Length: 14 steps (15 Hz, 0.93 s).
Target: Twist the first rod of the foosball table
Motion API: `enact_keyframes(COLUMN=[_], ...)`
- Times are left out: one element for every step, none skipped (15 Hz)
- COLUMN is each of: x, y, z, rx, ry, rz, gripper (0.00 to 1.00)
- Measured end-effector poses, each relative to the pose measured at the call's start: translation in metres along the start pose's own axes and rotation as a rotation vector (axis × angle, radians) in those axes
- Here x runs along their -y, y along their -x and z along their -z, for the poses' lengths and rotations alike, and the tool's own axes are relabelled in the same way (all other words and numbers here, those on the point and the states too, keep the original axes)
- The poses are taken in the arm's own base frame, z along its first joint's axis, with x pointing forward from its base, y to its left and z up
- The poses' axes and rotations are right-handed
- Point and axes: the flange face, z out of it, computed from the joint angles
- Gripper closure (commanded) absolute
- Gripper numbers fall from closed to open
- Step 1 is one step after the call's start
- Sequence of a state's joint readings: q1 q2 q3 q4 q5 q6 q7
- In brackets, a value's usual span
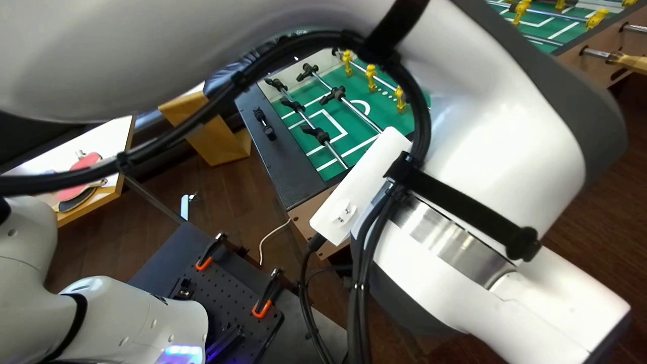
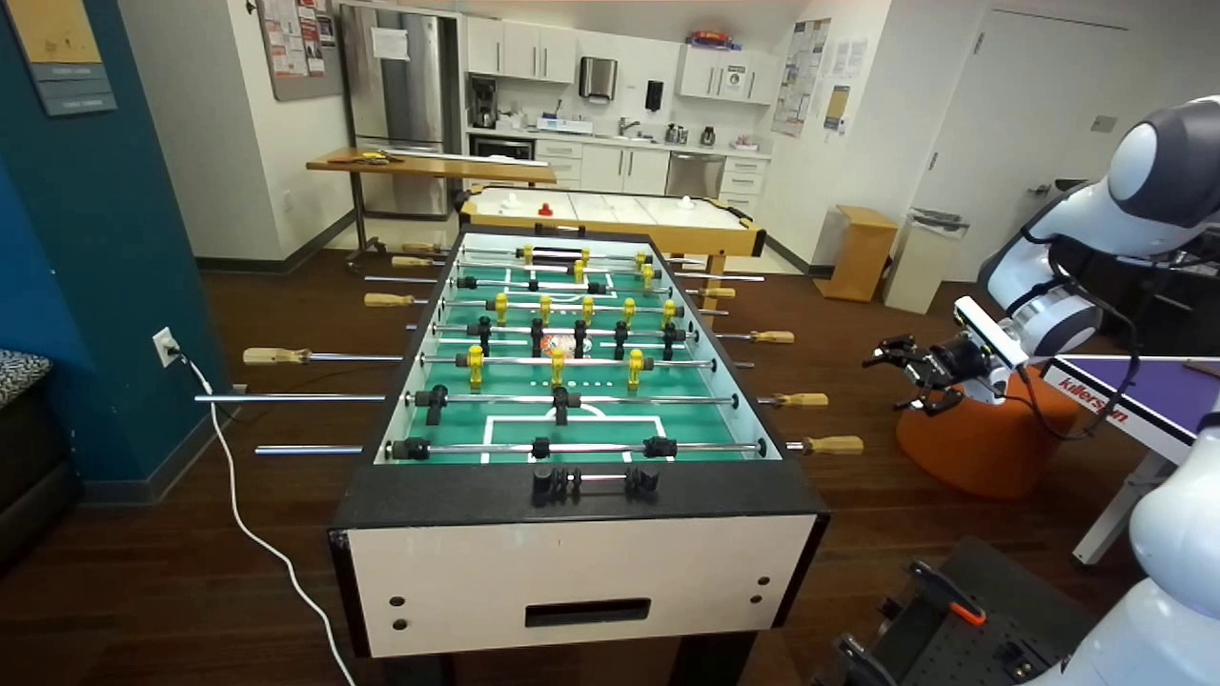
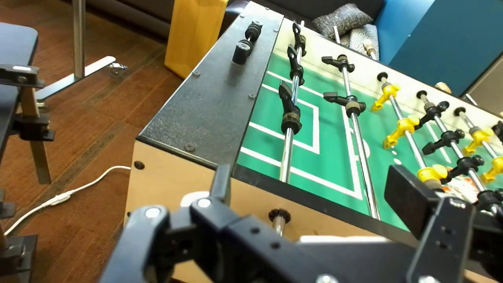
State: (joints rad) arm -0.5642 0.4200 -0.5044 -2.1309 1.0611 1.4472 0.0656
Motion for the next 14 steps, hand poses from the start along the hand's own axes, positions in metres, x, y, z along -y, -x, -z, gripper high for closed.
enact_keyframes(x=[-0.001,-0.002,-0.004,-0.005,-0.007,-0.009,-0.011,-0.013,-0.015,-0.017,-0.018,-0.02,-0.022,-0.025], y=[-0.001,-0.003,-0.007,-0.013,-0.02,-0.029,-0.037,-0.045,-0.053,-0.062,-0.07,-0.079,-0.087,-0.095], z=[0.0,0.0,0.001,0.003,0.006,0.01,0.015,0.019,0.023,0.026,0.027,0.027,0.027,0.025], rx=[0.0,0.002,0.002,0.002,0.005,0.01,0.019,0.035,0.058,0.088,0.119,0.153,0.187,0.223], ry=[0.0,-0.003,-0.006,-0.009,-0.013,-0.019,-0.025,-0.028,-0.026,-0.023,-0.021,-0.016,-0.011,-0.004], rz=[-0.004,-0.028,-0.067,-0.12,-0.175,-0.228,-0.28,-0.33,-0.376,-0.421,-0.464,-0.507,-0.547,-0.588], gripper=[0.0,0.0,0.0,0.0,0.0,0.0,0.0,0.0,0.0,0.0,0.0,0.0,0.0,0.0])
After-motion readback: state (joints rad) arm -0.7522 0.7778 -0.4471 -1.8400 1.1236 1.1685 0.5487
